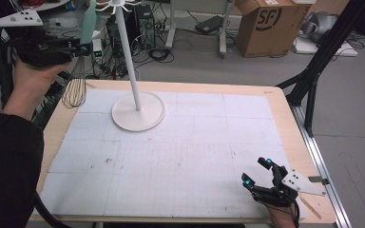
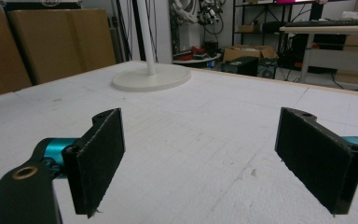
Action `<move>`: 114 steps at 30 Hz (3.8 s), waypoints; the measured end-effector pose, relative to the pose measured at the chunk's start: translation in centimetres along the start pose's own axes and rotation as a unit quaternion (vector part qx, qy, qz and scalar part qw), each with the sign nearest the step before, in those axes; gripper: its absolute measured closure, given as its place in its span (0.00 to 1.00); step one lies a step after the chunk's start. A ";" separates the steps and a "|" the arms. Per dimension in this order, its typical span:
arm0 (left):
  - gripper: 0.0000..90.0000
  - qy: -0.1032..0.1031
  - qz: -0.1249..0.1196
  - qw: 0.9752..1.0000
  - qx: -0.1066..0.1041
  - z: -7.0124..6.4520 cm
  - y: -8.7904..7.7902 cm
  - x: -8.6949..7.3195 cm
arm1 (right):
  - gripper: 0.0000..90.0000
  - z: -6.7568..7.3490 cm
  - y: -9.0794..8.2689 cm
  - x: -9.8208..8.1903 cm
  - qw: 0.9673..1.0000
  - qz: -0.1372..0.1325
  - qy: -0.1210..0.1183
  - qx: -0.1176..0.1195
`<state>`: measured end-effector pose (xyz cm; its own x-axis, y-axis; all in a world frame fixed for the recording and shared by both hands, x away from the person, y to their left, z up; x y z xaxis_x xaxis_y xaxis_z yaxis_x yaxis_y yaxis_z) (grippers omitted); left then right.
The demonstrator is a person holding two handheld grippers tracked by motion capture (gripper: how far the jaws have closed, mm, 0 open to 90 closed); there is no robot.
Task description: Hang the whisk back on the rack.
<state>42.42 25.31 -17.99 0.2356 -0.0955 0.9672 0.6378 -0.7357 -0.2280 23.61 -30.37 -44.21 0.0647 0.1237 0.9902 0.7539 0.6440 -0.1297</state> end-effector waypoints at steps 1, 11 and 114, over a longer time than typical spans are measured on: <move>0.77 -0.004 0.004 1.000 -0.006 0.2 -0.1 0.1 | 0.17 0.0 0.0 0.0 1.000 0.001 -0.001 -0.001; 0.77 -0.031 0.032 0.999 -0.015 2.1 -0.9 0.9 | 0.17 -0.3 0.0 -0.3 1.000 0.004 0.003 -0.003; 0.43 -0.077 0.015 0.989 -0.128 -0.7 1.6 -6.1 | 0.17 0.2 -0.2 -0.1 1.000 0.005 0.001 0.000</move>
<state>41.53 24.23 -24.18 0.3731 -0.0313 0.9272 0.4275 -0.8812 -0.2018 23.29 -30.34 -44.28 0.0744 0.1282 0.9889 0.7527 0.6433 -0.1400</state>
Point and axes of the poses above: each handheld gripper's, and its own axes: y roughly forward along the jaws, x roughly out of its top, z roughly to its left, the point moved 4 cm from there along y, roughly forward along the jaws, and after that the axes turned 8 degrees about -y, right-handed, at the moved point
